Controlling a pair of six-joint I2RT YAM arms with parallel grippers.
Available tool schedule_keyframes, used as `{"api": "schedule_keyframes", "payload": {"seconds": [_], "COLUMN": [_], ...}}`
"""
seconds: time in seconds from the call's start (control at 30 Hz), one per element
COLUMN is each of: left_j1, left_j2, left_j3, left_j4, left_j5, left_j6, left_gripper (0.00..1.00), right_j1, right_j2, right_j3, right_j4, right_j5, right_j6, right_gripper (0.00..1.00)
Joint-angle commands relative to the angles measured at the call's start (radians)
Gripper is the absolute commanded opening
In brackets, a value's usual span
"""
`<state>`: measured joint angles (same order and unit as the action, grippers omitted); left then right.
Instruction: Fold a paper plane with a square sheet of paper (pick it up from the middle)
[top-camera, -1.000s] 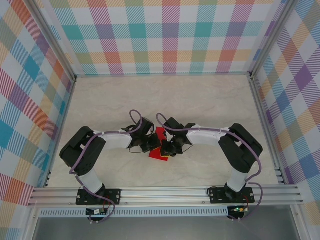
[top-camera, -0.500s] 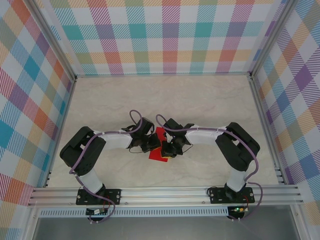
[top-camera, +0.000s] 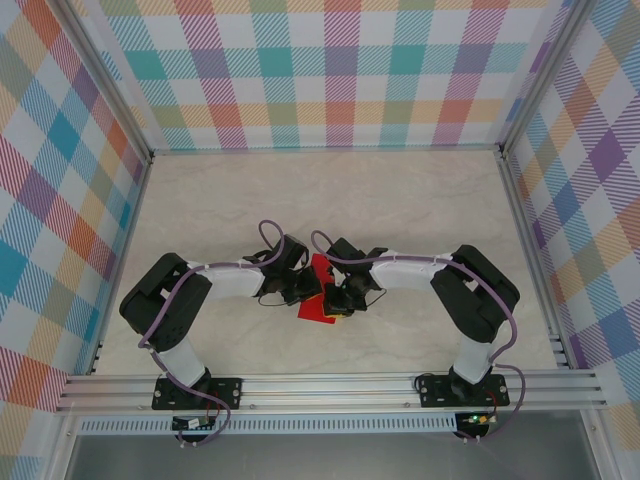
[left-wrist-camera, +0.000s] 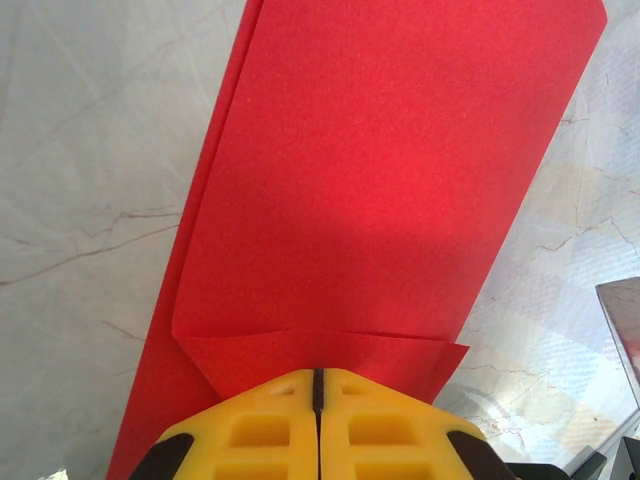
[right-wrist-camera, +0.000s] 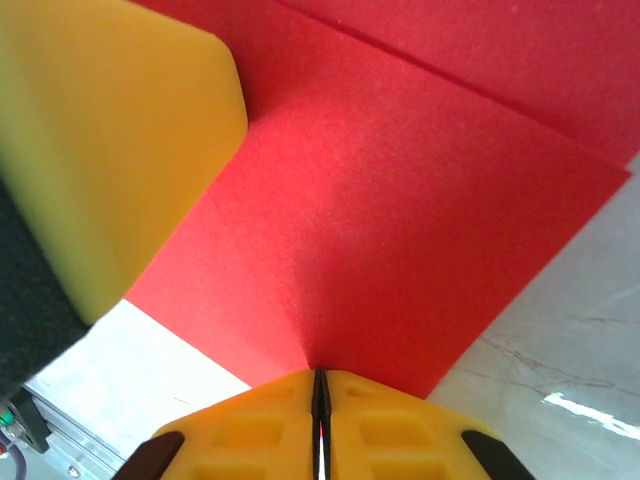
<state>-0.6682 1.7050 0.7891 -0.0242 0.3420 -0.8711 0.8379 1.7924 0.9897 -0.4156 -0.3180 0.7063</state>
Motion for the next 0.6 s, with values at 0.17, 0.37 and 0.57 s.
{"api": "schedule_keyframes", "payload": {"seconds": [0.17,0.37,0.57], "left_j1": [-0.008,-0.008,-0.007], "left_j2": [0.073,0.073,0.066], "left_j3": [-0.033,-0.034,-0.035], "left_j4": [-0.149,-0.146,-0.142], "left_j5": [-0.116,-0.114,-0.109], "left_j6": [-0.005,-0.005,-0.006], "left_gripper": [0.06,0.06,0.06], "right_j1": [0.007,0.008,0.007], "right_j2": [-0.042,-0.08,-0.182], "right_j3": [-0.062,-0.082,-0.07], "right_j4": [-0.107,-0.108,-0.022], "right_j5": [-0.031,-0.034,0.038], "right_j6": [-0.089,-0.109,-0.076], "right_gripper": [0.1,0.11,0.11]}}
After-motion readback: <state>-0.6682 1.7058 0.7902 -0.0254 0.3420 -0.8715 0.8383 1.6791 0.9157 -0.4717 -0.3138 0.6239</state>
